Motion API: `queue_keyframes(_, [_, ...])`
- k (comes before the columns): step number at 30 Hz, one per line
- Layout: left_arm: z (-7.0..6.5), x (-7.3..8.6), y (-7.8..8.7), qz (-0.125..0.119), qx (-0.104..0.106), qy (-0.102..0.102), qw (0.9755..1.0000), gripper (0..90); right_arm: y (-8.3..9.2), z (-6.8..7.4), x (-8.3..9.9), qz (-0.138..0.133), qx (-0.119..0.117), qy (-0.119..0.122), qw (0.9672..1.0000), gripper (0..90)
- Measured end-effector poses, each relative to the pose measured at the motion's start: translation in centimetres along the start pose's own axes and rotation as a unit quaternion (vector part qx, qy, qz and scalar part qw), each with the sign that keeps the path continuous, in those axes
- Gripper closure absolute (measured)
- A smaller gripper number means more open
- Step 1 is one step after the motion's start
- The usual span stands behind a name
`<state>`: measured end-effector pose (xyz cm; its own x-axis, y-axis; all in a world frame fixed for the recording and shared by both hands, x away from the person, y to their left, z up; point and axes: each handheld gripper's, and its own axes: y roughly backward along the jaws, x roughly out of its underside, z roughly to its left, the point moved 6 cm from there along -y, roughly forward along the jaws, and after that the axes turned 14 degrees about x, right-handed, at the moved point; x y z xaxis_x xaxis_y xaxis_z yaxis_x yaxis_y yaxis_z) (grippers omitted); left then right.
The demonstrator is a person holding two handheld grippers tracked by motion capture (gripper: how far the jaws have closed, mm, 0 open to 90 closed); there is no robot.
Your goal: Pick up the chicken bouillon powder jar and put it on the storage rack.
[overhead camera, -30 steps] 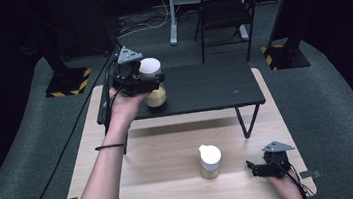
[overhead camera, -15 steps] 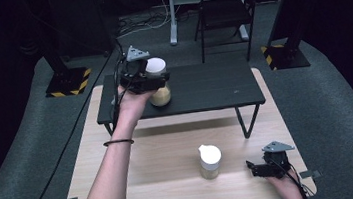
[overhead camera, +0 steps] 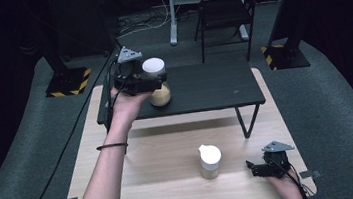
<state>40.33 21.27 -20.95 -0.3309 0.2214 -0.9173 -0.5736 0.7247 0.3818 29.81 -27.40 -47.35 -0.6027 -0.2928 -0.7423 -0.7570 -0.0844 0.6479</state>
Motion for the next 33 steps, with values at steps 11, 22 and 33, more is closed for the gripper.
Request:
queue_keyframes(11, [-0.2,1.5,2.6,-0.017,0.010,-0.001,0.9998,11.9,0.0,0.0,0.1,0.000,0.000,-0.001,1.0000,8.6])
queue_keyframes(22, [-1.1,2.9,4.6,-0.027,0.021,-0.019,0.9992,10.1,0.1,0.1,0.1,0.000,0.001,-0.004,1.0000,8.7])
queue_keyframes(33, [-1.7,5.5,6.0,-0.031,0.019,-0.026,0.9990,10.1,0.1,0.1,0.1,0.001,0.002,-0.003,1.0000,8.6])
